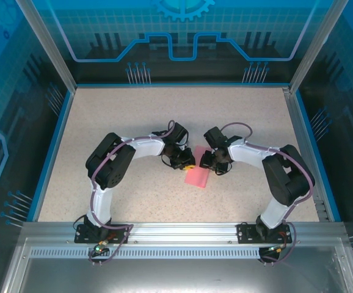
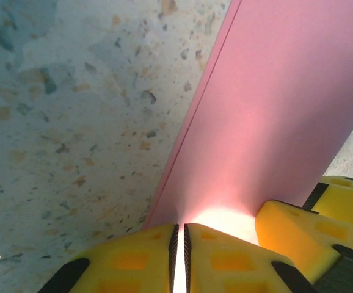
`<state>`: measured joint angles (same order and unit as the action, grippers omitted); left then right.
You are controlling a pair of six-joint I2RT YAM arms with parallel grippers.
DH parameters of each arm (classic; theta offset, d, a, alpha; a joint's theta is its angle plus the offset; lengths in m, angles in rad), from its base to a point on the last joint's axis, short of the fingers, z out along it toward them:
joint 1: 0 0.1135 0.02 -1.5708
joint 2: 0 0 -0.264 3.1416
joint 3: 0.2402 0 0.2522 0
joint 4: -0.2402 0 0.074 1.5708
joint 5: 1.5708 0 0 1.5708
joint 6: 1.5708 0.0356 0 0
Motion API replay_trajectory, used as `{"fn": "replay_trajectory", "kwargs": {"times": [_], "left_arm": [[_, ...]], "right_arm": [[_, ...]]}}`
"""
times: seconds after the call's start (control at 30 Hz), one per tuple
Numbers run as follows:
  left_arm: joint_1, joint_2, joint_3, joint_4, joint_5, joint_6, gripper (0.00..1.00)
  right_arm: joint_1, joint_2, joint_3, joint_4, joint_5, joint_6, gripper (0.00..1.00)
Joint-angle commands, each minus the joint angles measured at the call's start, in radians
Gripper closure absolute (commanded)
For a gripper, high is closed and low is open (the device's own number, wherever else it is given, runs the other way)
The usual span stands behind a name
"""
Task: Fold a paper plane with a square sheet of paper (pick it up from the middle)
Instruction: Hold the square sheet of paper at the center of the table.
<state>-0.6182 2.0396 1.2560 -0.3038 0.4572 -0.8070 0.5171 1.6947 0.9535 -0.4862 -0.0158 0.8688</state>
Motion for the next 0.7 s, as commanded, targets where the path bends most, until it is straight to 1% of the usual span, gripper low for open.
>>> {"fn": "replay_trajectory", "kwargs": {"times": [0.0,0.13,0.2,0.33,0.43,0.53,0.67], "left_arm": [[-0.008,0.030,-0.008,-0.122,-0.067,0.036,0.86],[-0.008,0.039,-0.013,-0.138,-0.085,0.052,0.87],[-0.008,0.044,-0.013,-0.140,-0.086,0.052,0.87],[-0.008,0.055,-0.001,-0.148,-0.097,0.056,0.88],[-0.007,0.064,0.005,-0.153,-0.101,0.055,0.89],[-0.007,0.069,0.008,-0.162,-0.107,0.054,0.89],[-0.008,0.077,0.009,-0.176,-0.120,0.048,0.90]], "right_arm": [[-0.023,-0.086,-0.017,-0.005,-0.023,0.001,0.46],[-0.045,-0.202,0.001,-0.051,-0.016,-0.031,0.43],[-0.046,-0.234,0.008,-0.053,-0.039,-0.051,0.44],[-0.046,-0.226,-0.005,0.053,-0.199,-0.078,0.56],[-0.045,-0.179,-0.010,0.113,-0.268,-0.075,0.68],[-0.045,-0.144,-0.029,0.164,-0.302,-0.069,0.81],[-0.048,-0.095,-0.042,0.198,-0.330,-0.076,0.90]]}}
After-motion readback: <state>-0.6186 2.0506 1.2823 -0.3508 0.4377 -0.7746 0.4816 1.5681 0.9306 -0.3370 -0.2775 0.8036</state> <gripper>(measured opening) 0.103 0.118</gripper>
